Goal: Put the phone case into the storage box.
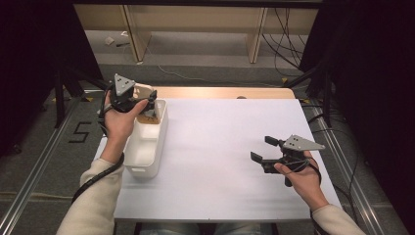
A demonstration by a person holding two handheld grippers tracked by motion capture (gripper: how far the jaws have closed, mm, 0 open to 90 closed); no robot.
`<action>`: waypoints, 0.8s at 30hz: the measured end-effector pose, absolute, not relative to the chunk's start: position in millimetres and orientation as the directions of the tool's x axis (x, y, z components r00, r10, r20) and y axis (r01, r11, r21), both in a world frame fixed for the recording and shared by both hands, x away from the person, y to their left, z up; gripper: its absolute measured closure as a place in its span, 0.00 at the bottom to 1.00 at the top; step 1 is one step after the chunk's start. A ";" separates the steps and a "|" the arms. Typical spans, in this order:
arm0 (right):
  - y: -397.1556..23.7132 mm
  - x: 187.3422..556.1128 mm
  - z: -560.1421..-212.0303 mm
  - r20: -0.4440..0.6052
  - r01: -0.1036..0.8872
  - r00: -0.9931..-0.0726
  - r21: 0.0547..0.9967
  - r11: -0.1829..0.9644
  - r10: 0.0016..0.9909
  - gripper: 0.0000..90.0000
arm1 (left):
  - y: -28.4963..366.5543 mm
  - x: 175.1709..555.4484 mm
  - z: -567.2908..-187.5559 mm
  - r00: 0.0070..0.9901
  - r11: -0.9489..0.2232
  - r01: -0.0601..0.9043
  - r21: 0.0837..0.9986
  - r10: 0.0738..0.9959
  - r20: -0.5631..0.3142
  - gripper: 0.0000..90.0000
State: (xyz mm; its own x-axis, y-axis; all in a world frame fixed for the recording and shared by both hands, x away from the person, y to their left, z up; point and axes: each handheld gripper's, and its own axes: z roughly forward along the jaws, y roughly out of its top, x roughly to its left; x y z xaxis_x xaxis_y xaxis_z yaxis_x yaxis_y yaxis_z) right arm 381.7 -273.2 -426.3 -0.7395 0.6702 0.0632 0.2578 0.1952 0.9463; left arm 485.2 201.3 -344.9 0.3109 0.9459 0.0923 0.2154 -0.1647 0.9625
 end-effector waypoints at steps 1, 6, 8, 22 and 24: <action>-273.2 381.6 -426.2 0.063 0.257 -0.739 0.946 0.195 0.671 0.18 | 201.1 485.6 -345.0 0.311 -0.165 0.216 0.962 0.946 0.092 0.11; -273.5 381.8 -426.3 0.064 0.259 -0.738 0.946 0.194 0.671 0.18 | 201.3 488.2 -345.5 0.311 -0.167 0.217 0.962 0.946 0.094 0.11; -273.4 381.7 -426.2 0.065 0.259 -0.739 0.946 0.194 0.671 0.18 | 201.7 488.9 -346.3 0.310 -0.166 0.220 0.961 0.946 0.093 0.11; -273.2 381.6 -426.2 0.062 0.254 -0.742 0.947 0.195 0.668 0.18 | 200.4 493.1 -347.0 0.311 -0.167 0.222 0.961 0.946 0.093 0.11; -273.3 381.5 -426.1 0.063 0.256 -0.742 0.947 0.194 0.668 0.18 | 199.6 494.0 -347.0 0.311 -0.166 0.220 0.961 0.946 0.092 0.11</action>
